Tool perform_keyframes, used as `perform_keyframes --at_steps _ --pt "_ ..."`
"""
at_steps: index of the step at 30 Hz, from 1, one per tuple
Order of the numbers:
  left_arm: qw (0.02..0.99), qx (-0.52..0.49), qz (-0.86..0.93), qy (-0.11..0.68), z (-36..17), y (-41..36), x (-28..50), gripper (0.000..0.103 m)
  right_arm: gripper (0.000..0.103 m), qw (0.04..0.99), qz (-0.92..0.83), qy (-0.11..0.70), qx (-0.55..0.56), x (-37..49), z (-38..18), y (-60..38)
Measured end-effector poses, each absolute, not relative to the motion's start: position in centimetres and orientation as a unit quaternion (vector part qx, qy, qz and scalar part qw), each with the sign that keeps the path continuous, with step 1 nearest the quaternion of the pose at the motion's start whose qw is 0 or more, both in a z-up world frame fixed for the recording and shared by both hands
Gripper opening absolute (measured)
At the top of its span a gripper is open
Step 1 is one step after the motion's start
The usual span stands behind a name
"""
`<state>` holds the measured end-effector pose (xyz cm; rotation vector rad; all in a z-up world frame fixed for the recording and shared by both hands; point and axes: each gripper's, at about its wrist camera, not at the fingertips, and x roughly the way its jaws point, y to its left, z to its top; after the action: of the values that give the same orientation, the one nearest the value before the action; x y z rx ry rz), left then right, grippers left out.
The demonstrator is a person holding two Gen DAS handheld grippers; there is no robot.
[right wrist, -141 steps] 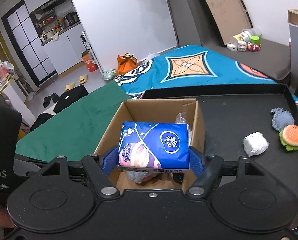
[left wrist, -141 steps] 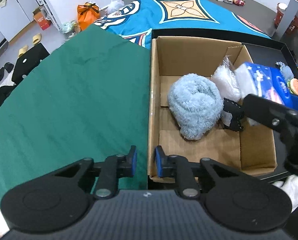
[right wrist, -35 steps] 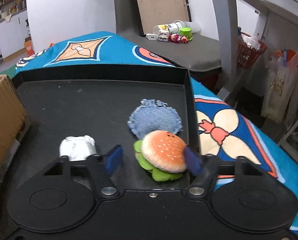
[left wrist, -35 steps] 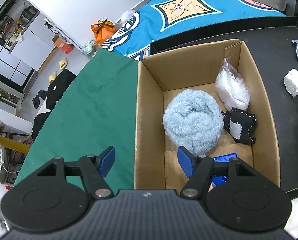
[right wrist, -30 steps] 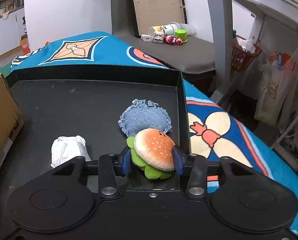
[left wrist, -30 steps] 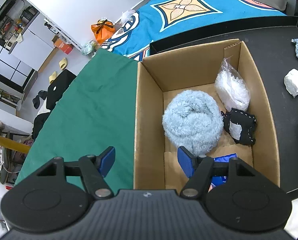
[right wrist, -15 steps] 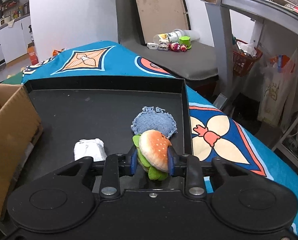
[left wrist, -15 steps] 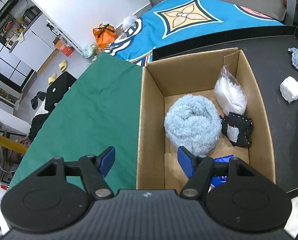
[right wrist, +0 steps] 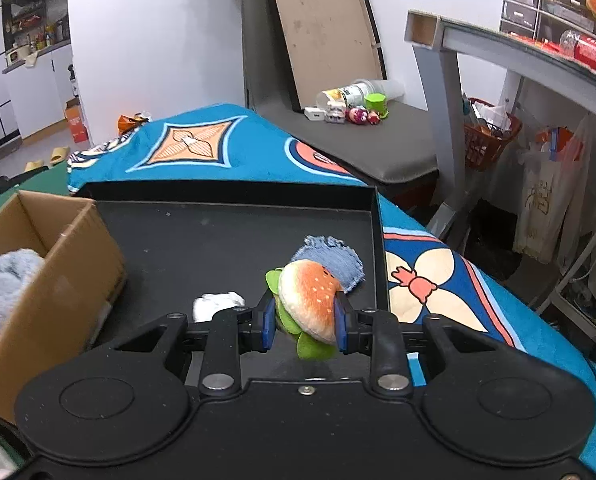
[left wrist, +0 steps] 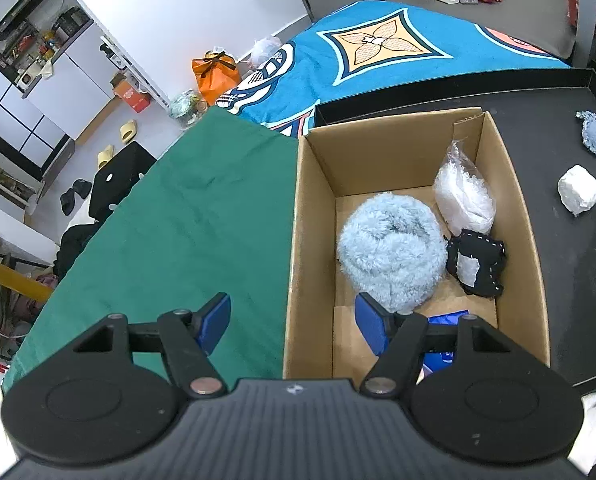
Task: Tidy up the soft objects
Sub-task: 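Lift the burger plush with the right gripper and carry it into the box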
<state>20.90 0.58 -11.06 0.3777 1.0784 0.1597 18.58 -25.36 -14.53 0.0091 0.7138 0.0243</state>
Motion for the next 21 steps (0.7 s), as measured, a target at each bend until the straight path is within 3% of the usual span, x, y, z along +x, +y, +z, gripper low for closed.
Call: perform_keyframes --at_steps 10,21 --pt "0.848 0.154 0.071 0.501 -10.5 1.8 20.3 0.067 0.028 0.94 0.048 0.337 0.01 17.7 -11.8 -22.8" --pt "0.853 0.122 0.057 0.504 -10.7 3.4 20.3 0.059 0.028 0.945 0.074 0.319 0.012 17.3 -9.3 -19.5"
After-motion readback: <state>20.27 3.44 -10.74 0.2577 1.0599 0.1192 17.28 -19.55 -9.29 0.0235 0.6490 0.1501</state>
